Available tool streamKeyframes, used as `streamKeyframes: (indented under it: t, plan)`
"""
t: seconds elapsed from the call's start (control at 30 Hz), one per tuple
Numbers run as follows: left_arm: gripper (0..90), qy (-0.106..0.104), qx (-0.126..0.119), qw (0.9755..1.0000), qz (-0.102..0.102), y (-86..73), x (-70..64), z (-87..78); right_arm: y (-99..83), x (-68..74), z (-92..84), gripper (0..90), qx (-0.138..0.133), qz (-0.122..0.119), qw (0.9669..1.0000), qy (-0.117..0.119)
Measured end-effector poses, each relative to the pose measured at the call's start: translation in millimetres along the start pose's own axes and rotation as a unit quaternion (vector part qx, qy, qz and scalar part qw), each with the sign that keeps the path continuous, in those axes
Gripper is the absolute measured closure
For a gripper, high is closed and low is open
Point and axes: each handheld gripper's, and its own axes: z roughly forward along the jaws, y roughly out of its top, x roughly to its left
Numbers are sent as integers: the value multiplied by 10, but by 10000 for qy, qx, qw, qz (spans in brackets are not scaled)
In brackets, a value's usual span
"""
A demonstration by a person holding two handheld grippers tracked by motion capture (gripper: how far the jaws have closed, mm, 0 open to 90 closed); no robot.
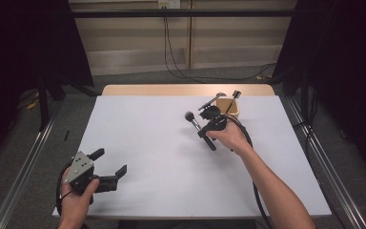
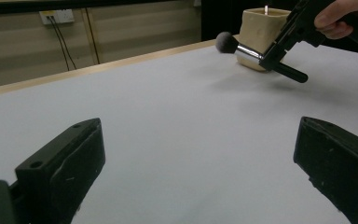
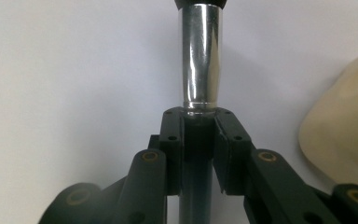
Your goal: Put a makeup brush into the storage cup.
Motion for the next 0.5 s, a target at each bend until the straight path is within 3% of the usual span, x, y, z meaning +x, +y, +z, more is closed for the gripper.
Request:
streamKeyframes:
  t: [0.2,0.5]
  plan:
    - [20,27,-9,10000,-1,3,-1,1,-68,-23,-97,755,-695,15,9976,67]
    - [21,31,-9,10000,7,5,4,-4,-169,-74,-229,754,-1642,185,9856,358]
